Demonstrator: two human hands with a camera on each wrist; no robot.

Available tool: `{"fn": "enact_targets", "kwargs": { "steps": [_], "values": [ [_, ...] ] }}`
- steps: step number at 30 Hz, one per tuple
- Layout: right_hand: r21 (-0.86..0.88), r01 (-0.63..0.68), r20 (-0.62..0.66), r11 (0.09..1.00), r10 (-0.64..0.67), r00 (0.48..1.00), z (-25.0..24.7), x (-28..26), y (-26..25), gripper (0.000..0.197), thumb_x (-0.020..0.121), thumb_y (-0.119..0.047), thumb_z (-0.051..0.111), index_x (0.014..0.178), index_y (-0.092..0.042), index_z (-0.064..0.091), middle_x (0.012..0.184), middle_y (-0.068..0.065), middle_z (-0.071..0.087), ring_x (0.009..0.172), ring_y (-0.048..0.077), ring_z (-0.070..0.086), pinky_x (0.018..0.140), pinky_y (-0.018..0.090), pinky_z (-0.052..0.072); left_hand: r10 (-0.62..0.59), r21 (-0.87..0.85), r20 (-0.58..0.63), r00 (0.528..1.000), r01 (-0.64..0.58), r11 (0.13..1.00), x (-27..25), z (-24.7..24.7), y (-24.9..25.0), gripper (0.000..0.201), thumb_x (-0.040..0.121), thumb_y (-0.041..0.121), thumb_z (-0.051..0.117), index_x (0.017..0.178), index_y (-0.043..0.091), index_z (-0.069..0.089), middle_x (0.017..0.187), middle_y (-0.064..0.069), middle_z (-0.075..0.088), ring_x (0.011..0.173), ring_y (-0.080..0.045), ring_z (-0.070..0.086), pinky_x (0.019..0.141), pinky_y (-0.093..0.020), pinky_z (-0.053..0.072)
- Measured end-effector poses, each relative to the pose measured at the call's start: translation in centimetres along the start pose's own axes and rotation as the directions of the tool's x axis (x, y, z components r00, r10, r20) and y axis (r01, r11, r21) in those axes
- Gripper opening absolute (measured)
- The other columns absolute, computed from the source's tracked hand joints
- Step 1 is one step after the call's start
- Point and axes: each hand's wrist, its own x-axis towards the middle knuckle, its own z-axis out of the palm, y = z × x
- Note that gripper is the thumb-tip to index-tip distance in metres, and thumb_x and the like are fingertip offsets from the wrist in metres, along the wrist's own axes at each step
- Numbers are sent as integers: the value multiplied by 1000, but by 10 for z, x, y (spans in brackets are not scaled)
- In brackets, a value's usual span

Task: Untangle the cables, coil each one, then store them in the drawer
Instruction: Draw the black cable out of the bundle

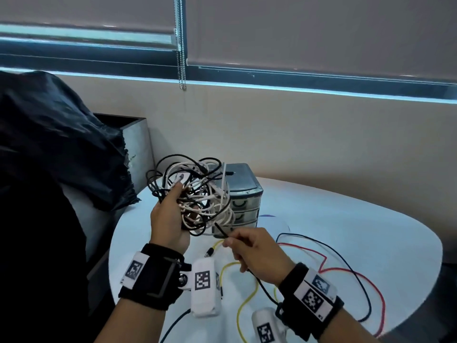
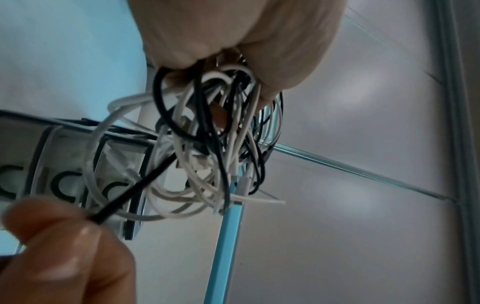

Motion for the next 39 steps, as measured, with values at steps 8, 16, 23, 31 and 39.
{"fn": "enact_targets", "kwargs": {
  "steps": [8, 16, 23, 31, 39],
  "values": [
    [-75, 164, -108, 984, -172, 979, -7, -1, -3, 22, 97, -17, 59, 77, -17, 69, 60, 3, 47, 49, 10, 34, 50, 22, 30, -26, -33, 17, 1000, 27, 999, 1, 4, 2, 43, 96, 35, 60, 126, 3, 63, 126, -19, 65, 112, -37, 64, 93, -55, 53],
    [-165, 133, -174, 977, -161, 971, -42, -22, 19, 22, 96, -22, 60, 78, -16, 71, 75, 17, 63, 62, 12, 46, 59, 20, 37, 68, -74, -12, 998, -69, 995, 22, -15, 39, 45, 97, 34, 57, 135, 9, 60, 129, -14, 66, 119, -33, 64, 104, -57, 46],
    [-265, 122, -137, 956, -163, 977, -66, -38, 17, 21, 96, -20, 60, 77, -19, 71, 60, -3, 56, 52, 5, 37, 55, 17, 32, 88, -126, -44, 995, -93, 988, 26, -32, 48, 52, 86, 37, 67, 133, 14, 64, 144, -15, 54, 111, -30, 52, 103, -56, 38],
    [-89, 56, 33, 994, -53, 998, -22, -21, -16, 8, 94, -17, 62, 102, -15, 64, 67, -5, 62, 53, -1, 56, 50, 17, 42, -22, -77, 17, 1000, 23, 997, -4, 6, 3, 32, 102, 38, 48, 103, 12, 67, 102, -16, 72, 80, -31, 73, 63, -44, 60],
    [-191, 168, -161, 967, -199, 967, -13, -11, -29, 27, 95, -18, 61, 70, -26, 68, 47, -14, 50, 43, 4, 38, 50, 17, 31, -102, 37, -47, 994, 104, 994, -10, 8, -15, 37, 96, 48, 58, 113, 18, 72, 109, -14, 74, 96, -36, 72, 87, -64, 54]
  ]
}}
